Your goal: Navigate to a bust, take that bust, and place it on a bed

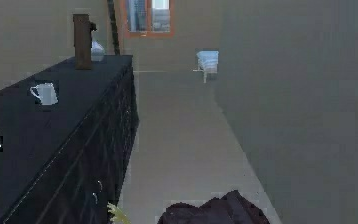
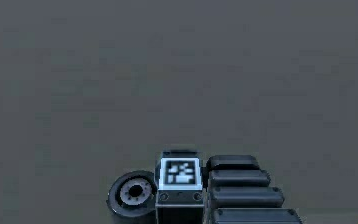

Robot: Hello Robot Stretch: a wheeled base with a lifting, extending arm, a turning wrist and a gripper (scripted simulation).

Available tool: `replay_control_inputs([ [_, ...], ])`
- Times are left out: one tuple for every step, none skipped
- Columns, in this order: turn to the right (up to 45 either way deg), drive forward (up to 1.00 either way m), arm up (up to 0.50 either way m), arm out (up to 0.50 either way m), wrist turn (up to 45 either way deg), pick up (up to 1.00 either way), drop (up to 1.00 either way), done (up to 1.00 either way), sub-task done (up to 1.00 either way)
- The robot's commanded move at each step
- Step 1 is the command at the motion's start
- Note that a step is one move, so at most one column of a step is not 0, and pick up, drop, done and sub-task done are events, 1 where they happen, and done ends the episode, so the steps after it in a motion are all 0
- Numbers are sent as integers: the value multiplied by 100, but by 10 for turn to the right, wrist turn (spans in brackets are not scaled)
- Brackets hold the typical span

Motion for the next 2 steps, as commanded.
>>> replay_control_inputs([
  [0,100,0,0,0,0,0,0,0],
  [-30,0,0,0,0,0,0,0,0],
])
